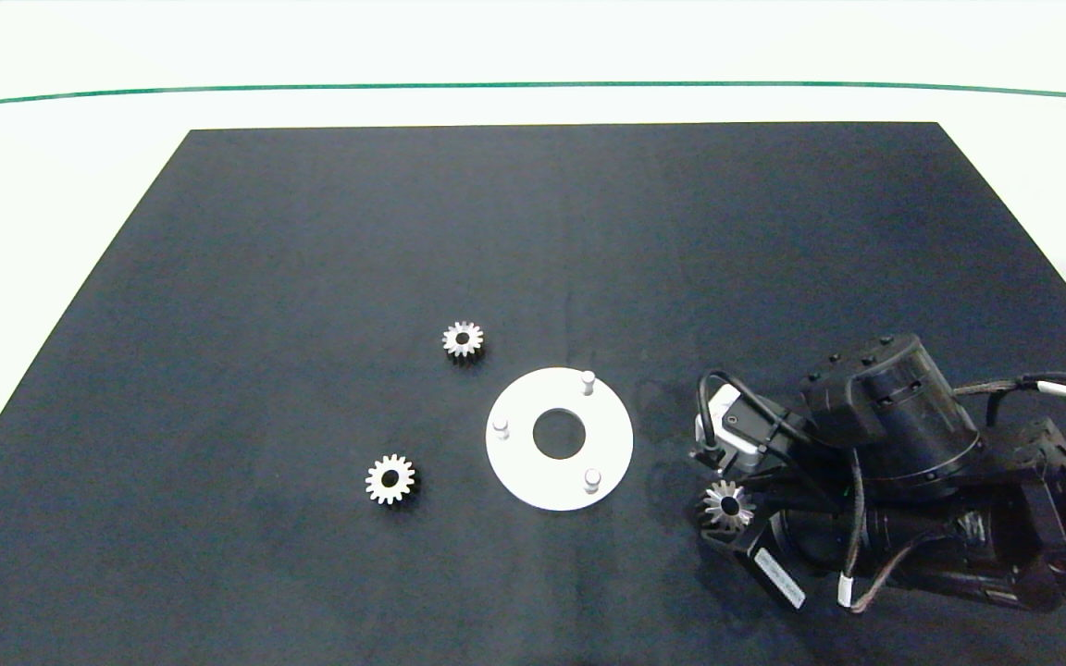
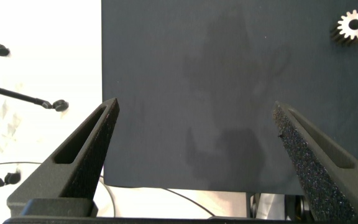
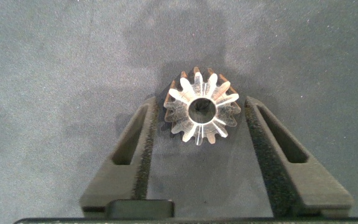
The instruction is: Install three planetary gears onto the carrier pins
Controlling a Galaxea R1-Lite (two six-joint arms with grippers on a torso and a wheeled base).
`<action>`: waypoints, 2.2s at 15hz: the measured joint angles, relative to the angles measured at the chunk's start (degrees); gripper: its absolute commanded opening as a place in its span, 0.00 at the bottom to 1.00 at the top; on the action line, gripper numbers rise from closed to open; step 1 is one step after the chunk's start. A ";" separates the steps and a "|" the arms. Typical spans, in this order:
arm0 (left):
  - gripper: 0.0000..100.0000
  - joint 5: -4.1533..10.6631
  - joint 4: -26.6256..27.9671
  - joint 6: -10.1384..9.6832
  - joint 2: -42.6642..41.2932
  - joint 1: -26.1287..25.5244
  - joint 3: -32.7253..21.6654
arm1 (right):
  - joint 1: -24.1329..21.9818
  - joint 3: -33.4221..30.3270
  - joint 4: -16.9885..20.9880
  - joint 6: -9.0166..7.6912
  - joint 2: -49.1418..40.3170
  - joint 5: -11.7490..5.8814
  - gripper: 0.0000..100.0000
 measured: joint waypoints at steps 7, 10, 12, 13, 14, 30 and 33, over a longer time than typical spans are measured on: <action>1.00 0.01 0.00 0.02 -0.09 -0.07 0.00 | -0.12 0.13 -0.57 0.05 0.30 0.09 0.37; 1.00 0.00 0.00 0.02 -0.09 -0.07 0.00 | -0.12 0.07 -1.45 0.00 0.55 0.28 0.31; 1.00 0.01 0.00 0.00 -0.11 -0.07 0.02 | -0.11 0.11 -1.97 -0.20 0.74 -0.05 0.28; 1.00 0.01 0.00 0.00 -0.12 -0.05 0.05 | 0.07 0.11 -1.93 -0.24 0.52 -0.11 0.28; 1.00 0.00 0.02 0.00 -0.15 -0.05 0.07 | 0.68 -0.20 -1.88 -0.20 -0.01 -0.16 0.28; 1.00 0.00 0.74 0.13 -1.39 0.09 0.10 | 10.00 -26.75 19.69 -0.22 2.72 -0.24 0.28; 1.00 0.00 0.79 0.13 -1.52 0.06 0.16 | 10.93 -29.94 21.94 -0.39 5.51 -0.20 0.28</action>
